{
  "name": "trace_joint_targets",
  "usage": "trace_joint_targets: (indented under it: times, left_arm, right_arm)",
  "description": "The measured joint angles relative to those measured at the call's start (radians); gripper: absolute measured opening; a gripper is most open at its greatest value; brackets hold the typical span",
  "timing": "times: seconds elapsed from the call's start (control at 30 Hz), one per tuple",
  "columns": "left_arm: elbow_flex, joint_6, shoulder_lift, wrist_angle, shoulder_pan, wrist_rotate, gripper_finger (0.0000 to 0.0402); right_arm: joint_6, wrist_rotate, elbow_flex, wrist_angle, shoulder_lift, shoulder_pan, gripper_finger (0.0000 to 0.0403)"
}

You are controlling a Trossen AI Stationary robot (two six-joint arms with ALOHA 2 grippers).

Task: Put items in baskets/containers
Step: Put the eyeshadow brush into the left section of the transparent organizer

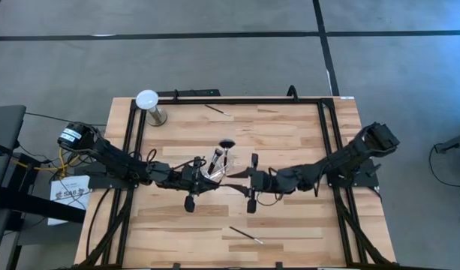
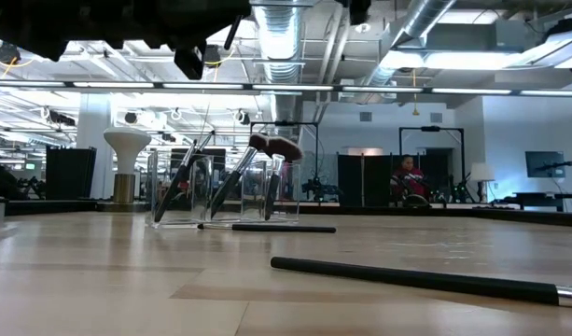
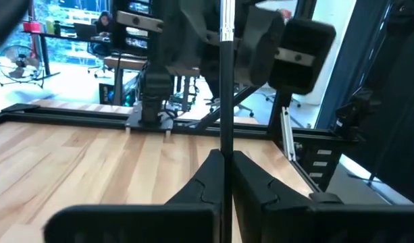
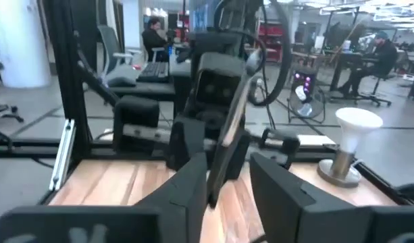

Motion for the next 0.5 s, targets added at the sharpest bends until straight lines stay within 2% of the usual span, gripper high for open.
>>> trace_joint_targets:
  times: [0.1,0.27,0.5]
  left_arm:
    - [0.000,0.000,0.000,-0.001,0.000,-0.002,0.0011]
    - [0.000,0.015,0.000,-0.001,0.000,-0.002,0.0011]
    - [0.000,0.015,0.003,-0.006,0.000,-0.005,0.0011]
  right_arm:
    - [-0.009,-0.046,0.000,0.053,0.000,-0.020,0.0137]
    - [-0.015,-0.056,0.000,0.087,0.000,-0.048,0.0178]
    - [-0.007,-0.161,0.000,0.120,0.000,-0.078,0.0186]
